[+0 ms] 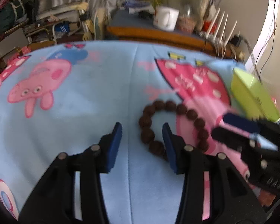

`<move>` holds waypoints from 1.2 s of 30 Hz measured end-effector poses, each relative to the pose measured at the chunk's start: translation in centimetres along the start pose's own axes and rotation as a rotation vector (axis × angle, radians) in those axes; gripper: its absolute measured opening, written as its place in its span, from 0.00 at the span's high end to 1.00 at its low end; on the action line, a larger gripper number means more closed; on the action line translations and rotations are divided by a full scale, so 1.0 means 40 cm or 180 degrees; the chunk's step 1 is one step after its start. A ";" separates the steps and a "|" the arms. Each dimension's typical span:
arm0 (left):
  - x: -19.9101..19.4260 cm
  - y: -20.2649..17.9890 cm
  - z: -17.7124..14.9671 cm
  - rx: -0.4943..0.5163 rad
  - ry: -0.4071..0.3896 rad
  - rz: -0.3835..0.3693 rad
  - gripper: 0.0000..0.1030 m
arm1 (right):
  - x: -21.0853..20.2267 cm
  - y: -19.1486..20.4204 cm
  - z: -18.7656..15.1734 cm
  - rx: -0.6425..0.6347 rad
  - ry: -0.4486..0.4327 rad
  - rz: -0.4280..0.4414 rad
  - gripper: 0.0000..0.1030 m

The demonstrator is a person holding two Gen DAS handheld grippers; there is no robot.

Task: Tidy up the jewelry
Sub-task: 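Move both grippers to the large brown wooden bead bracelet and grasp it, then carry the wooden bracelet over the basket and open both grippers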

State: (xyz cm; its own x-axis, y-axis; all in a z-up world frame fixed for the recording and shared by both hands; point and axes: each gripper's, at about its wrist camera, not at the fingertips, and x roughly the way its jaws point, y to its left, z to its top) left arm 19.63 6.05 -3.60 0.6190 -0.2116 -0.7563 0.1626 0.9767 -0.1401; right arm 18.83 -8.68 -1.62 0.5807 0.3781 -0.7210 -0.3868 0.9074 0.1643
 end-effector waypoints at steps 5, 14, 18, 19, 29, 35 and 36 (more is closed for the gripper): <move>0.005 -0.010 -0.005 0.0092 -0.0010 -0.0001 0.78 | 0.065 -0.012 0.013 -0.0001 0.0197 0.0031 1.00; -0.050 -0.097 -0.043 0.0299 -0.0017 -0.0333 0.86 | -0.122 -0.054 -0.099 0.0118 -0.0098 0.0088 1.00; -0.087 -0.249 -0.098 0.0669 -0.0014 -0.0610 0.86 | -0.251 -0.125 -0.217 0.0327 -0.0260 -0.0056 1.00; -0.092 -0.290 -0.112 0.0739 0.0004 -0.0717 0.86 | -0.274 -0.139 -0.239 0.0386 -0.0286 -0.0090 1.00; -0.099 -0.575 -0.186 0.1249 0.0165 -0.1214 0.86 | -0.435 -0.336 -0.434 0.1031 -0.0433 -0.0537 1.00; -0.073 -0.600 -0.202 0.1267 0.0265 -0.1006 0.75 | -0.434 -0.346 -0.453 0.1069 -0.0531 -0.0719 1.00; -0.076 -0.596 -0.197 0.1248 0.0248 -0.0993 0.69 | -0.434 -0.342 -0.449 0.1033 -0.0553 -0.0730 1.00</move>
State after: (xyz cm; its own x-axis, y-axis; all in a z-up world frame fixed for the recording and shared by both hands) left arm 7.79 -16.31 -2.99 0.4382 -0.4732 -0.7642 0.6161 0.7772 -0.1279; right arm 1.16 -30.95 -3.45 0.7481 0.1602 -0.6439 -0.0047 0.9717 0.2362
